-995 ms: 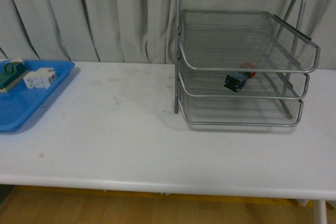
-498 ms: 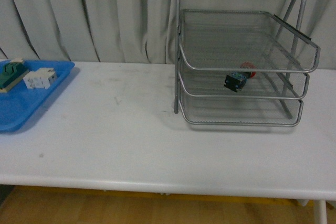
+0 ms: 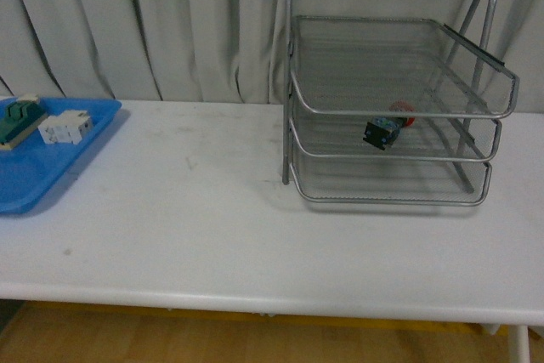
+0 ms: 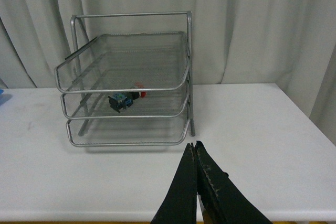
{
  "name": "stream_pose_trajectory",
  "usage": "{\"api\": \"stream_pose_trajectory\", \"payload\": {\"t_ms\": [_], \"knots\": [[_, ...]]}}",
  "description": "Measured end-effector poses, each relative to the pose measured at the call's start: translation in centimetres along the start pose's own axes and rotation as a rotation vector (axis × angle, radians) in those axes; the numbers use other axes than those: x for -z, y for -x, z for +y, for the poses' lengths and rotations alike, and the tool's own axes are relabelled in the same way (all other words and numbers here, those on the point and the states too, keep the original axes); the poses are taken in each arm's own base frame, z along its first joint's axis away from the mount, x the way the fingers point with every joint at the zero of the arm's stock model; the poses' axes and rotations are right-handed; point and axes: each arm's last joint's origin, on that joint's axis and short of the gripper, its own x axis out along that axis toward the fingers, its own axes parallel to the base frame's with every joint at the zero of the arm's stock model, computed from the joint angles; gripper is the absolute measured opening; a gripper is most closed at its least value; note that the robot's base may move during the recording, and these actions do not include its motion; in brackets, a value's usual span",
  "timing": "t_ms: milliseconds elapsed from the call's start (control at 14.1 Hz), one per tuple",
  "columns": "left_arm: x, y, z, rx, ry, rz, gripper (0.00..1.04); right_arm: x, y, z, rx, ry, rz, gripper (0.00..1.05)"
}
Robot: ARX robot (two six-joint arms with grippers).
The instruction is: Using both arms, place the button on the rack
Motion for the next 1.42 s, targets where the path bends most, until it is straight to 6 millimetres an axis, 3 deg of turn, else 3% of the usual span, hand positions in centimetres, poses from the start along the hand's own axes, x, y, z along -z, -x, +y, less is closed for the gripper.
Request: {"api": "stream_pose_trajectory", "payload": {"t_ms": [71,142,213,427,1422], "knots": [[0.0,0.0,0.0,0.0,0.0,0.0,0.98,0.01,0.0,0.0,0.0,0.0,0.001,0.02],[0.0,0.0,0.0,0.0,0.0,0.0,0.98,0.02,0.0,0.0,0.0,0.001,0.002,0.08],[0.0,0.0,0.0,0.0,0.0,0.0,0.98,0.02,0.0,0.0,0.0,0.002,0.002,0.52],[0.0,0.0,0.0,0.0,0.0,0.0,0.98,0.02,0.0,0.0,0.0,0.001,0.002,1.0],[0.0,0.0,0.0,0.0,0.0,0.0,0.98,0.02,0.0,0.0,0.0,0.001,0.002,0.98]]}}
